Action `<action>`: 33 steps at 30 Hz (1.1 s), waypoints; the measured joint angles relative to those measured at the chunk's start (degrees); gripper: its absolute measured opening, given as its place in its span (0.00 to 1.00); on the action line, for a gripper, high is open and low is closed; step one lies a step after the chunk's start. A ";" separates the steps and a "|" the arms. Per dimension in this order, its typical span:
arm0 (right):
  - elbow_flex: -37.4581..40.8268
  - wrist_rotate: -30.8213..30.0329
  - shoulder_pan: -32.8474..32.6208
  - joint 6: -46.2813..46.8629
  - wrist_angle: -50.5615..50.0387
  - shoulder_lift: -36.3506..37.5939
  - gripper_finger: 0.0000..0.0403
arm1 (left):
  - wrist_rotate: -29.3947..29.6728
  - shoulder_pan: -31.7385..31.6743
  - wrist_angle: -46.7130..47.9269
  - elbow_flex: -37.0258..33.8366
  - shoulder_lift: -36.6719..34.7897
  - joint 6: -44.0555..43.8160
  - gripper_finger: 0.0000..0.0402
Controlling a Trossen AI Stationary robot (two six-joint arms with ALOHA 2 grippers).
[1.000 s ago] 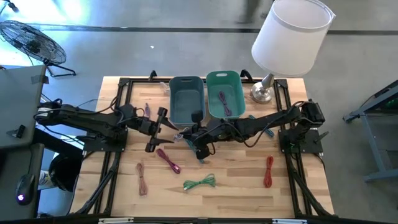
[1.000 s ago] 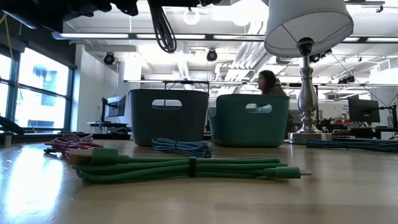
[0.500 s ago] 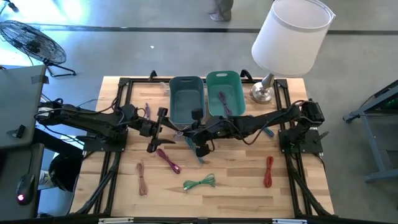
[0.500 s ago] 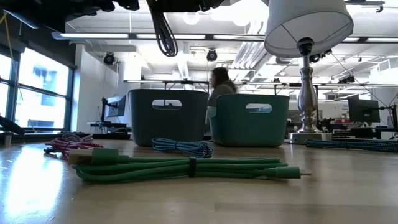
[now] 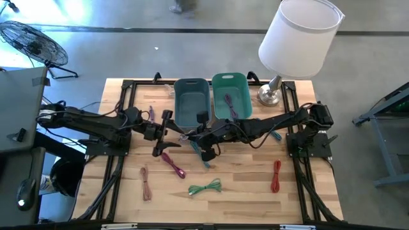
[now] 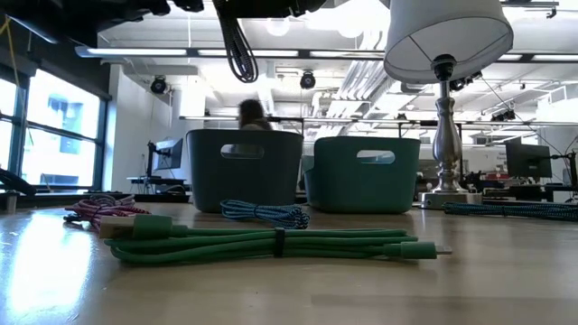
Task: Pick & Place USB Port
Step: Put the black and white charger cable into the blue bin
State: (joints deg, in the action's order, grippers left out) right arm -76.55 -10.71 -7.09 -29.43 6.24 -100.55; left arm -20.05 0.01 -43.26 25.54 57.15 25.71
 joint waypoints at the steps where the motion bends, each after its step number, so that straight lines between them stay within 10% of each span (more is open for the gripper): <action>1: 0.00 0.01 0.00 0.00 0.00 0.00 0.03 | 0.00 0.00 -0.33 0.19 0.69 0.00 0.58; 13: 0.00 -0.01 -0.04 0.71 -1.03 0.00 0.03 | -1.42 0.00 0.46 4.55 6.48 -0.45 0.52; 23: 0.00 -0.18 -0.06 0.86 -2.47 -0.04 0.03 | -2.11 -0.02 3.07 4.57 6.15 2.66 0.08; 33: -0.04 -1.53 -0.91 1.14 -2.26 -0.04 0.25 | -0.89 0.00 8.71 4.55 3.19 4.65 0.07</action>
State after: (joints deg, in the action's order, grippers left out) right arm -76.60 -12.24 -8.01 -28.29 3.98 -100.60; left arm -20.94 0.01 -34.54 30.09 60.35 30.36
